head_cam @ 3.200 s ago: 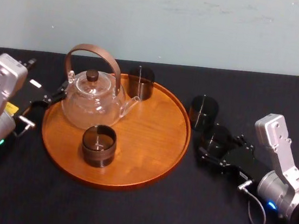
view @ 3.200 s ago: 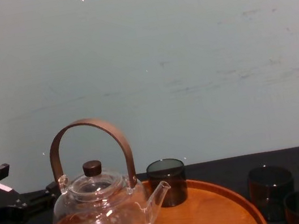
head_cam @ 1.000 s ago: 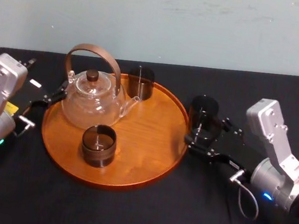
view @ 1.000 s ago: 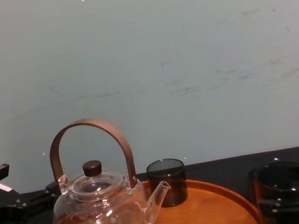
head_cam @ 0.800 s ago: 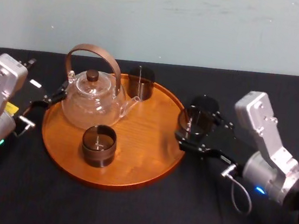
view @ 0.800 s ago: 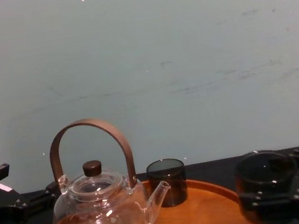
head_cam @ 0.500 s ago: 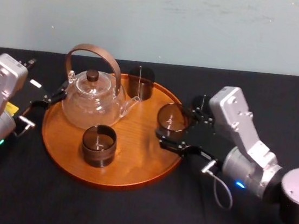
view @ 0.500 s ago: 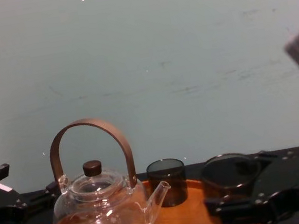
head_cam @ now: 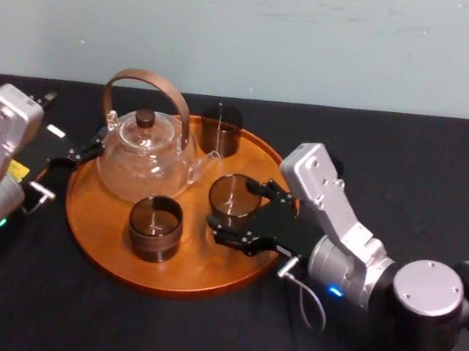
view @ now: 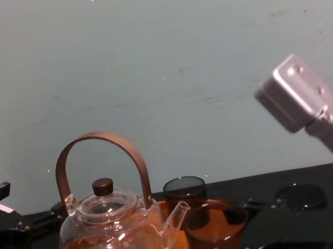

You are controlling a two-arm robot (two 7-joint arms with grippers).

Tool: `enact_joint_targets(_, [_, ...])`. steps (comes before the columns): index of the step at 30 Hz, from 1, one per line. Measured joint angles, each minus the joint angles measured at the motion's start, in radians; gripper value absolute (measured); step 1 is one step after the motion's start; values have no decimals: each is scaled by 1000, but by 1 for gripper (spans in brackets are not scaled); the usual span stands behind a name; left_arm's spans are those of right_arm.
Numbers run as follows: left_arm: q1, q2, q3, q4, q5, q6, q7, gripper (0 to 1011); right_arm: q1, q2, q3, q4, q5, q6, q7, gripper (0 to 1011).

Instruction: Pick up the glass from the table and place it on the tray.

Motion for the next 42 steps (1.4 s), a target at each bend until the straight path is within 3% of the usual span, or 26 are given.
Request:
enact_joint_targets(17, [0,0,0,0,0,0,0,1002,19,-25,-20,75,-11,-20,12,908])
enact_joint_targets(42, [0,0,0,0,0,0,0,1001,29,-35,-31,120,-11,-22,23,908])
